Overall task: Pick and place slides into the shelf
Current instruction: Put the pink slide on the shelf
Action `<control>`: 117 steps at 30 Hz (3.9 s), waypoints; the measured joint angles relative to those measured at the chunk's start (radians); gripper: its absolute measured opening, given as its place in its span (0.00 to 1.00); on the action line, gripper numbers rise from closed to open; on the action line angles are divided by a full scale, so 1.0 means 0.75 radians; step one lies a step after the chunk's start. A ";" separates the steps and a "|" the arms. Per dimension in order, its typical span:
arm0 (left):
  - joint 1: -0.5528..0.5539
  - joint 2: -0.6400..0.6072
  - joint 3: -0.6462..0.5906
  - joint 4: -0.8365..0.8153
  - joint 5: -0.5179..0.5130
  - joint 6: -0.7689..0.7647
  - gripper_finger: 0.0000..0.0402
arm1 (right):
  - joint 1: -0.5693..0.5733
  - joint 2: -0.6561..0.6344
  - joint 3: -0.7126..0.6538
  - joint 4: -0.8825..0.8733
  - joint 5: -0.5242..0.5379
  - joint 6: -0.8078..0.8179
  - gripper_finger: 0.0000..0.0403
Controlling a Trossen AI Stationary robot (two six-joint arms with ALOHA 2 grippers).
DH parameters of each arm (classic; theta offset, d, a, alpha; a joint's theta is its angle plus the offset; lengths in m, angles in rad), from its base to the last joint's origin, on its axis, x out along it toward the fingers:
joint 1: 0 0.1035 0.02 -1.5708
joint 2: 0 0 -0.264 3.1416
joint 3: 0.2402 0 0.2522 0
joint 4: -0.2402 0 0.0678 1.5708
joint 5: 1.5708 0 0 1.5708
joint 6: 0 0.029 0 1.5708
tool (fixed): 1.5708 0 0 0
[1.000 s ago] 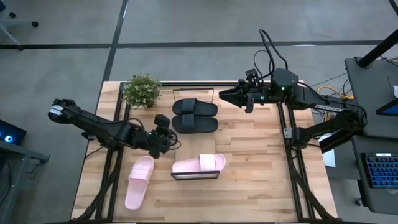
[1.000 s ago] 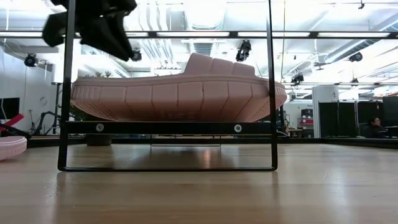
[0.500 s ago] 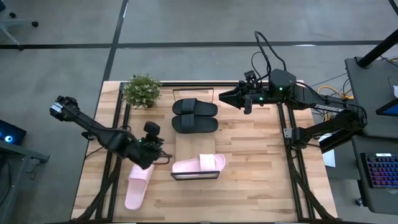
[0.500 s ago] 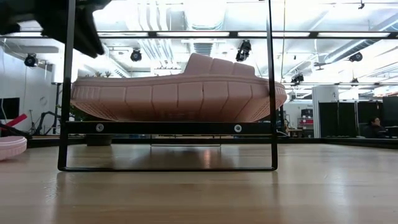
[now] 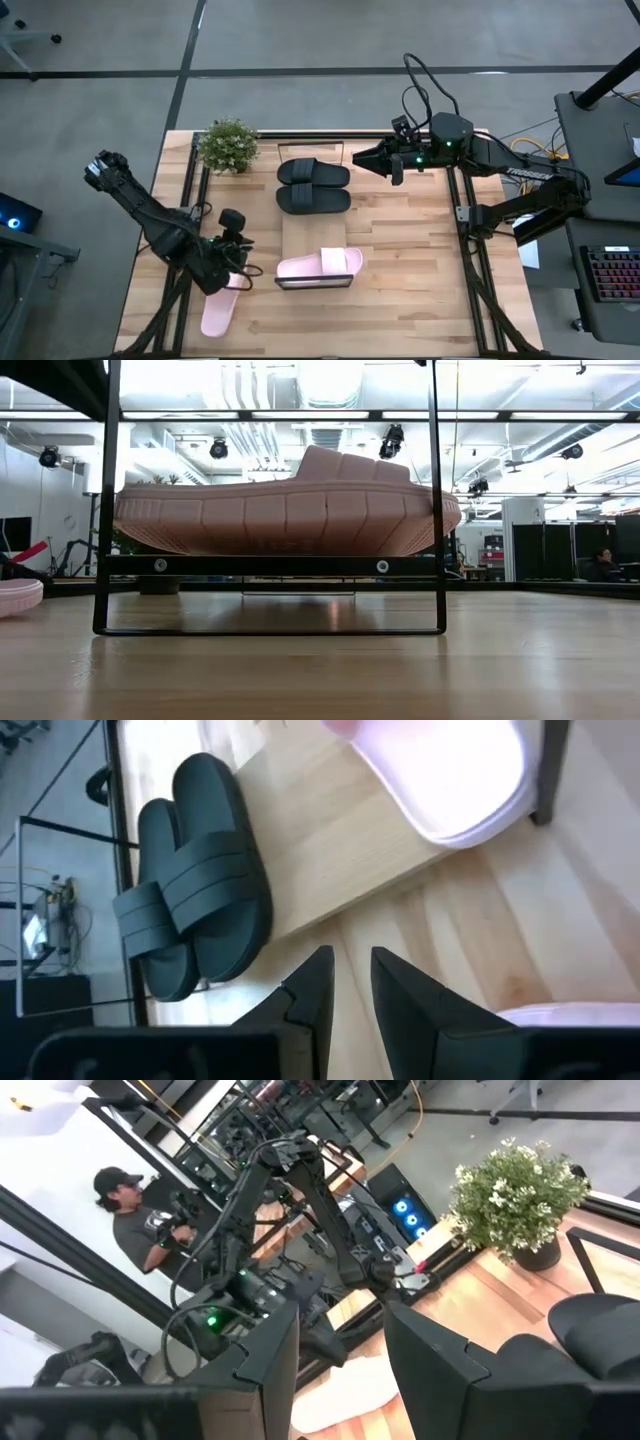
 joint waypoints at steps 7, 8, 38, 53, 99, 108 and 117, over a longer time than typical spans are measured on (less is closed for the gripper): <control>-0.084 0.047 0.042 -0.003 0.037 -0.082 0.14 | 0.000 0.000 0.000 -0.004 0.001 0.007 0.35; -0.092 0.054 0.046 -0.004 0.054 -0.116 0.14 | 0.000 0.000 0.000 -0.012 0.001 0.010 0.35; -0.456 0.351 0.129 -0.303 0.174 -0.882 0.13 | 0.000 0.000 0.000 -0.113 0.001 0.060 0.35; -0.585 0.548 0.149 -0.245 0.275 -1.122 0.13 | -0.001 0.000 0.000 -0.114 0.001 0.071 0.35; -0.605 0.737 0.061 -0.292 0.230 -1.262 0.13 | -0.001 0.029 0.001 -0.088 0.001 0.081 0.35; -0.582 0.739 -0.006 -0.240 0.204 -1.324 0.13 | 0.000 0.029 0.001 -0.024 0.001 0.091 0.35; -0.571 0.739 -0.014 -0.232 0.199 -1.322 0.00 | 0.000 0.029 0.001 -0.021 0.001 0.106 0.35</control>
